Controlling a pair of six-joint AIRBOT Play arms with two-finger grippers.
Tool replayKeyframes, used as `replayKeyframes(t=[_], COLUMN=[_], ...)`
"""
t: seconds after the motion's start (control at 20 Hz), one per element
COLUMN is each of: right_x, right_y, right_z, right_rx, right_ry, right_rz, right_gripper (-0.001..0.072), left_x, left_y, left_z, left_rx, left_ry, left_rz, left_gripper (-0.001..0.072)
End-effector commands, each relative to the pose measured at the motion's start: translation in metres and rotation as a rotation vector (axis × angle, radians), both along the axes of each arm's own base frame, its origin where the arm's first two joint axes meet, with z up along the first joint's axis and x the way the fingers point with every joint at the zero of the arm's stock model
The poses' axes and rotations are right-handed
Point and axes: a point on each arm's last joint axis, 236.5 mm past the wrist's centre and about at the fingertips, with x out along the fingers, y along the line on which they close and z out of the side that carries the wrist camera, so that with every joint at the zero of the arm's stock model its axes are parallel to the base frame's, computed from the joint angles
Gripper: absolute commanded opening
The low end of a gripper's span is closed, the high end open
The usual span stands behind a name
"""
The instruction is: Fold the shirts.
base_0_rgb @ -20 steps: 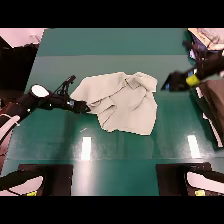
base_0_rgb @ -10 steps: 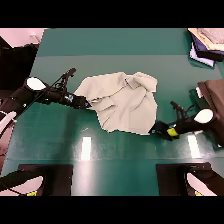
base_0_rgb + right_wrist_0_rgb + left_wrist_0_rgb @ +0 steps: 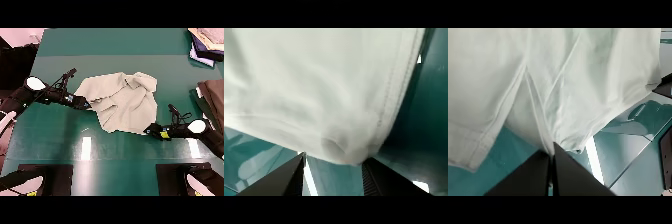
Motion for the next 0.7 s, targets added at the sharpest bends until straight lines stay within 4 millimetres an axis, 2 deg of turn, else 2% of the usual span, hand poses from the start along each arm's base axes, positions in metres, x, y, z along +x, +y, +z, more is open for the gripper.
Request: replayKeyframes(t=[0.0, 0.05, 0.1, 0.15, 0.2, 0.25, 0.35, 0.45, 0.5, 0.6, 0.65], right_x=[0.011, 0.012, 0.013, 0.014, 0.014, 0.016, 0.033, 0.074, 0.097, 0.13, 0.138], right_y=[-0.009, -0.011, -0.013, -0.013, -0.013, -0.012, -0.009, -0.01, -0.016, -0.044, -0.063], right_z=[-0.002, -0.002, -0.002, -0.002, -0.001, 0.001, 0.025, 0.083, 0.125, 0.211, 0.255], right_rx=[-0.014, -0.014, -0.014, -0.015, -0.015, -0.016, -0.016, -0.003, 0.0, -0.044, -0.084], right_ry=[-0.028, -0.029, -0.028, -0.029, -0.03, -0.042, -0.116, -0.29, -0.404, -0.623, -0.725], right_rz=[-0.047, -0.057, -0.065, -0.066, -0.064, -0.052, 0.0, -0.011, -0.038, -0.094, -0.123], right_gripper=[0.0427, 0.0369, 0.0225, 0.0163, 0.003, 0.0016, 0.0015, 0.0015, 0.0014, 0.0014, 0.0014], left_x=[-0.002, -0.002, -0.002, -0.002, -0.002, -0.002, 0.002, 0.014, 0.023, 0.038, 0.04], left_y=[0.0, 0.0, 0.0, 0.0, -0.001, -0.002, -0.002, -0.002, 0.001, 0.01, 0.018], left_z=[0.001, 0.001, 0.001, 0.001, 0.001, 0.002, 0.016, 0.062, 0.093, 0.171, 0.216], left_rx=[-0.001, -0.001, -0.001, -0.002, -0.003, -0.009, -0.03, -0.067, -0.077, -0.089, -0.093], left_ry=[0.005, 0.005, 0.006, 0.006, 0.007, 0.011, 0.009, -0.063, -0.134, -0.334, -0.445], left_rz=[-0.004, -0.004, -0.004, -0.004, -0.003, -0.002, 0.002, -0.031, -0.034, -0.027, -0.019], left_gripper=[0.0024, 0.0024, 0.0024, 0.0024, 0.0023, 0.0023, 0.0023, 0.0023, 0.0023, 0.0023, 0.0023])
